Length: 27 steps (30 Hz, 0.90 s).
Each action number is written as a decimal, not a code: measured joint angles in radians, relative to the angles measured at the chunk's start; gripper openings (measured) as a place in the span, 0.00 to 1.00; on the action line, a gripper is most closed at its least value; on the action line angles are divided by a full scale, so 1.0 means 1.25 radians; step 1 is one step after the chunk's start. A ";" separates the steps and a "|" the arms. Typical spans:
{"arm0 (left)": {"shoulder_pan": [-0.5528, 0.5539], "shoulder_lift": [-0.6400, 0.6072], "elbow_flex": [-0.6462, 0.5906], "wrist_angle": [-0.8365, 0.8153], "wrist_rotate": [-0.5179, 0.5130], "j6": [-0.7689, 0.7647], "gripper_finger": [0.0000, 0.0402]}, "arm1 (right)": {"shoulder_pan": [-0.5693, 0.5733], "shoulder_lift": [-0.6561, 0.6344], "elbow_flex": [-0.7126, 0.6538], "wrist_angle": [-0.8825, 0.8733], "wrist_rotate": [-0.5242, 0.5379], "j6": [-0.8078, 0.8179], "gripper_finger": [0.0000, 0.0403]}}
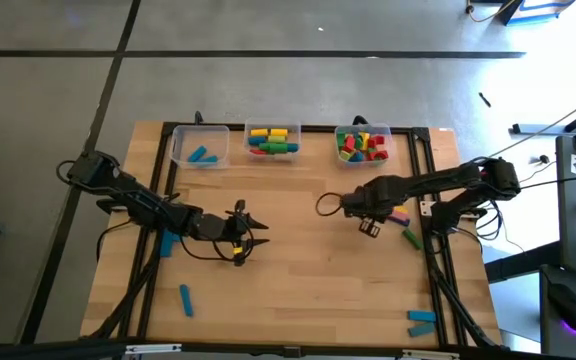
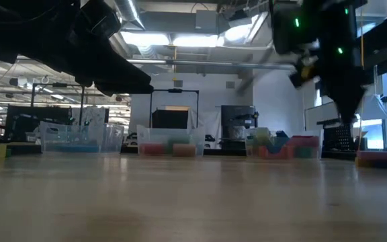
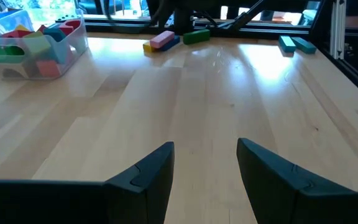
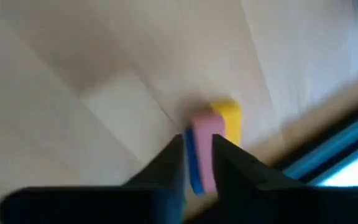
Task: Sort blocks by size
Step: Put the pink rectangular block into the left transparent bin
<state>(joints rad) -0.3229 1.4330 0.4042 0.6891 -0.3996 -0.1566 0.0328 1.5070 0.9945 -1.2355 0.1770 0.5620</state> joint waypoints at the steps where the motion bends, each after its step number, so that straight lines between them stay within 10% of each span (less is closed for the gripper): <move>1: 0.000 0.000 0.000 -0.001 0.000 0.000 0.43 | -0.012 0.000 -0.018 -0.014 -0.013 0.012 0.21; 14: 0.000 0.000 0.000 0.000 0.000 0.000 0.43 | -0.140 0.000 -0.209 0.081 -0.073 -0.047 0.70; 27: 0.000 0.000 0.000 0.000 0.000 0.005 0.43 | -0.142 0.000 -0.220 0.127 -0.074 -0.077 0.27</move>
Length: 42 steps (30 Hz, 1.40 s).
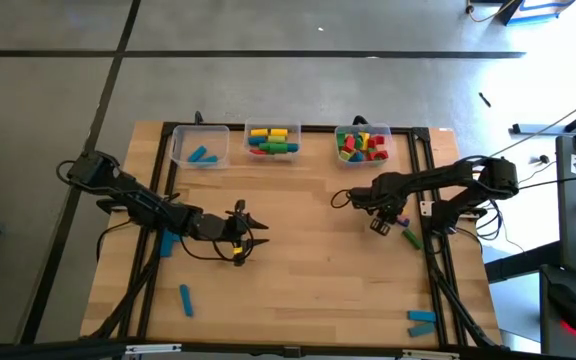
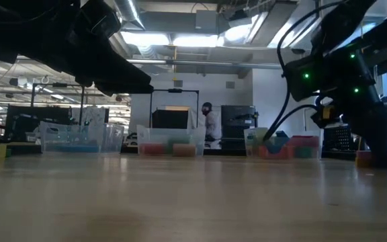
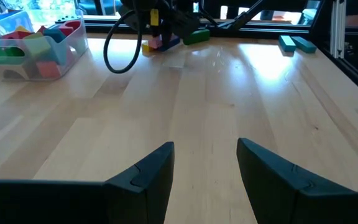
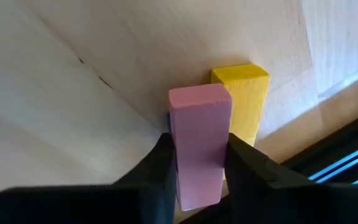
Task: Sort blocks by size
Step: Put the pink rectangular block into the left transparent bin
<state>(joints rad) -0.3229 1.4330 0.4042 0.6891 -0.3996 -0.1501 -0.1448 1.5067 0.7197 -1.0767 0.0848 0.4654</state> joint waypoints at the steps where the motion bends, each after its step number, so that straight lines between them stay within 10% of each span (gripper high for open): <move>1: 0.000 0.000 0.000 0.000 0.000 0.000 0.43 | 0.000 0.000 0.002 -0.002 -0.001 -0.002 0.24; 14: 0.002 0.000 0.000 0.003 0.000 0.004 0.43 | 0.105 0.001 0.170 -0.010 0.028 0.057 0.25; 30: -0.038 0.000 0.000 0.054 0.000 -0.017 0.43 | 0.409 0.000 0.101 0.717 0.366 -0.024 0.25; 42: -0.046 0.000 0.009 0.138 0.000 -0.042 0.43 | 0.414 0.000 0.082 1.015 0.356 -0.256 0.25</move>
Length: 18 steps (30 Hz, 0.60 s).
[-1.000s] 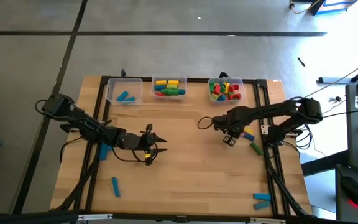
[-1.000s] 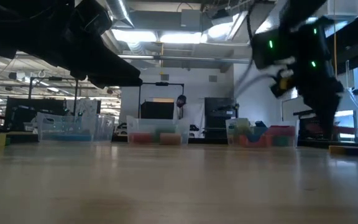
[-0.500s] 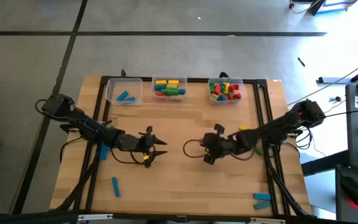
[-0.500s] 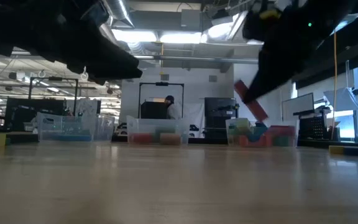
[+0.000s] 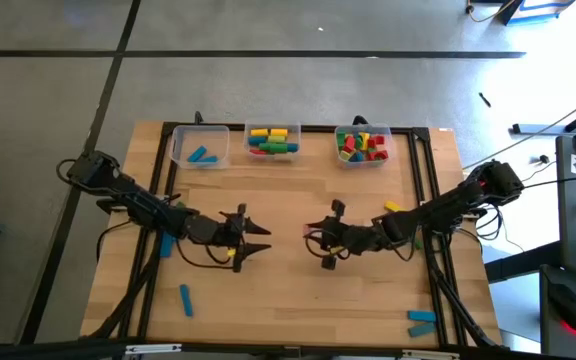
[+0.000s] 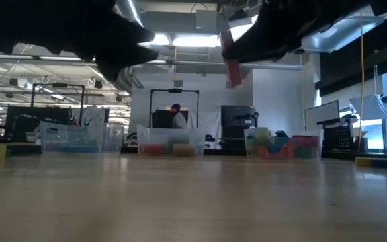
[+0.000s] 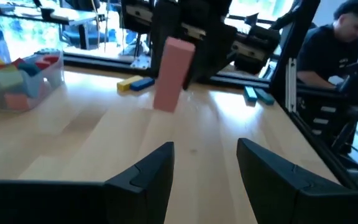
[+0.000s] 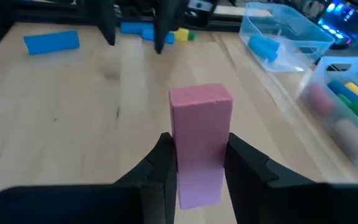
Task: Sort blocks by size
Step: Put the pink rectangular block into the left transparent bin
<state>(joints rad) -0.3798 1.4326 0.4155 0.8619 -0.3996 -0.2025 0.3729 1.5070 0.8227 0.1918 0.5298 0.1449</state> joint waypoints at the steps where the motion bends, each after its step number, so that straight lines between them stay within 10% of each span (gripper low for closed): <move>1: 0.004 0.000 0.010 -0.005 0.000 0.000 0.44 | 0.000 0.000 0.000 0.006 -0.002 -0.003 0.25; 18: 0.021 0.029 0.165 -0.161 0.012 0.043 0.65 | 0.031 0.007 0.000 0.239 -0.073 -0.053 0.25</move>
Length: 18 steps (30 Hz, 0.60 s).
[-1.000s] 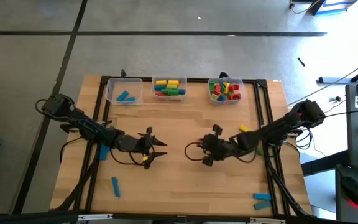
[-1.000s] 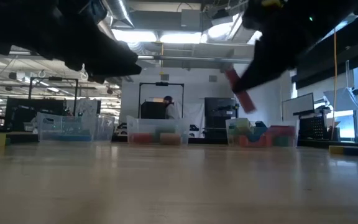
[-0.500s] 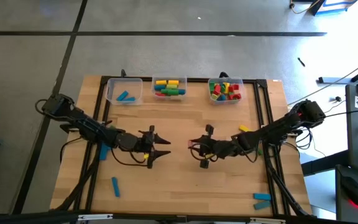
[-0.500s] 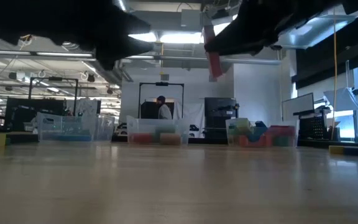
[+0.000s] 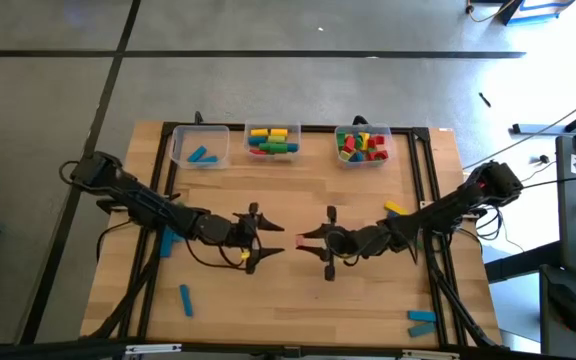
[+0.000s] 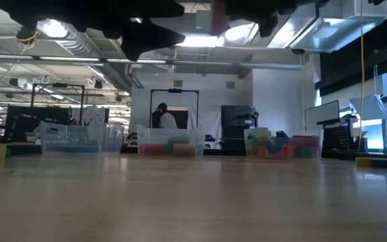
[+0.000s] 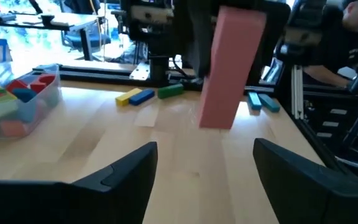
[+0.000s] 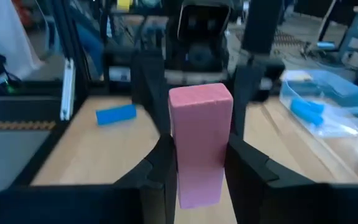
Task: Sort blocks by size
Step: Put the pink rectangular block into the left transparent bin
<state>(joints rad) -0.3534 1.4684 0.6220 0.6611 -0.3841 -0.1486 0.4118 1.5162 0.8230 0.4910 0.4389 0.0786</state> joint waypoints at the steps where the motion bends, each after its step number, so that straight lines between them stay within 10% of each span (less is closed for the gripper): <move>1: 0.000 0.016 -0.001 0.022 0.000 0.000 0.65 | 0.000 0.008 0.000 0.023 -0.005 -0.003 0.25; 18: 0.003 0.166 0.126 0.083 0.006 0.042 0.61 | 0.000 0.054 0.001 0.102 -0.004 -0.027 0.25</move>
<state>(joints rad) -0.3496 1.6764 0.7799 0.7647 -0.3771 -0.0963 0.4118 1.5837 0.8242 0.6184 0.4339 0.0451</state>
